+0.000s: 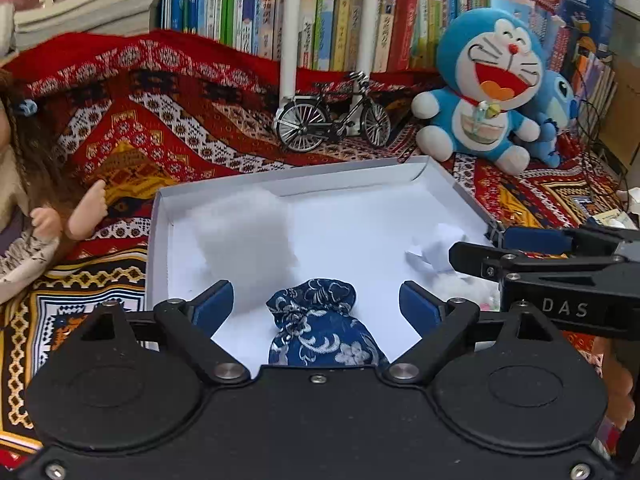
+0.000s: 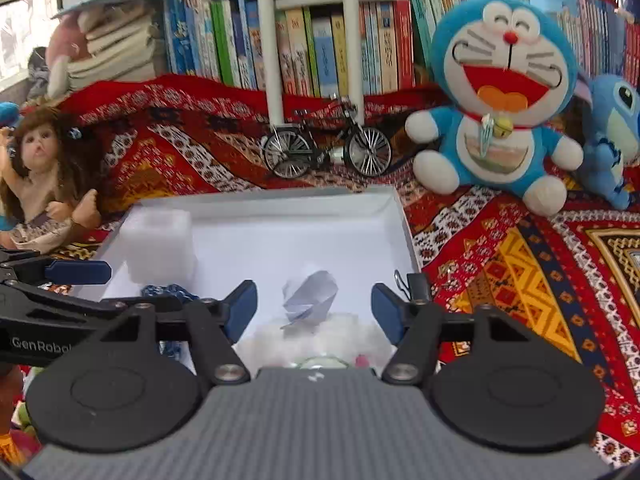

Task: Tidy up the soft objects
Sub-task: 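Open the left tool to drop the foam cube while the right tool releases the origami into the box, then withdraw both tools from the box back toward the pile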

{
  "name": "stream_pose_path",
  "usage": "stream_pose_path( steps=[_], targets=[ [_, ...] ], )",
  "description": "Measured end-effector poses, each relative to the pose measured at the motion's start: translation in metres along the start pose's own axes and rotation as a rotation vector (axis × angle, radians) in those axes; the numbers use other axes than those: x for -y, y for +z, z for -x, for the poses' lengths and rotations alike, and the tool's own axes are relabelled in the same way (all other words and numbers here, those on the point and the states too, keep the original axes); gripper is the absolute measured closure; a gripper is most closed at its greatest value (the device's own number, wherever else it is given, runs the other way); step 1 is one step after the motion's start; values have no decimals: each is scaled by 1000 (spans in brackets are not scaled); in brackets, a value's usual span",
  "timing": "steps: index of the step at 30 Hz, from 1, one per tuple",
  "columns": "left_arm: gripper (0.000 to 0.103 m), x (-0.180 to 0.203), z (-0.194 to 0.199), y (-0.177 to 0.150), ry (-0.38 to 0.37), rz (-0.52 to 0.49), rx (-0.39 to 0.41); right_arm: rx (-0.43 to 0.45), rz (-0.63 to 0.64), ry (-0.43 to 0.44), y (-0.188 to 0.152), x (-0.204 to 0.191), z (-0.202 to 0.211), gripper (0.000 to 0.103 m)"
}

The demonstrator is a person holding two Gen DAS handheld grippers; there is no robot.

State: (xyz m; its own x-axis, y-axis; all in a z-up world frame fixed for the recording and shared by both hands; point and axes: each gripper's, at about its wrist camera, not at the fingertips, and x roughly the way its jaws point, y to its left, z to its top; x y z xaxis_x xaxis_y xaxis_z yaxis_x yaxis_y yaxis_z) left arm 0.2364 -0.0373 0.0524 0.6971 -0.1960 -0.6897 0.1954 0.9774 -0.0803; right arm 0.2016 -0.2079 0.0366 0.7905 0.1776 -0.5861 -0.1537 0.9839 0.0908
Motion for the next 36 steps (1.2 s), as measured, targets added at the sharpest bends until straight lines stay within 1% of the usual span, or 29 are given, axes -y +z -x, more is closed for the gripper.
stream_pose_path(
  steps=[8,16,19,27,36],
  targets=[
    [10,3,44,-16,-30,-4,68,73,9,11,-10,-5,42,16],
    [9,8,83,-41,-65,7,121,149,-6,28,-32,-10,79,13],
    [8,9,95,-52,-69,10,141,172,-20,32,-42,-10,90,9],
    [7,9,118,-78,-60,21,198,230,5,12,-68,-16,113,0],
    [4,10,137,-103,-17,-13,257,296,19,3,-93,-21,128,0]
  ],
)
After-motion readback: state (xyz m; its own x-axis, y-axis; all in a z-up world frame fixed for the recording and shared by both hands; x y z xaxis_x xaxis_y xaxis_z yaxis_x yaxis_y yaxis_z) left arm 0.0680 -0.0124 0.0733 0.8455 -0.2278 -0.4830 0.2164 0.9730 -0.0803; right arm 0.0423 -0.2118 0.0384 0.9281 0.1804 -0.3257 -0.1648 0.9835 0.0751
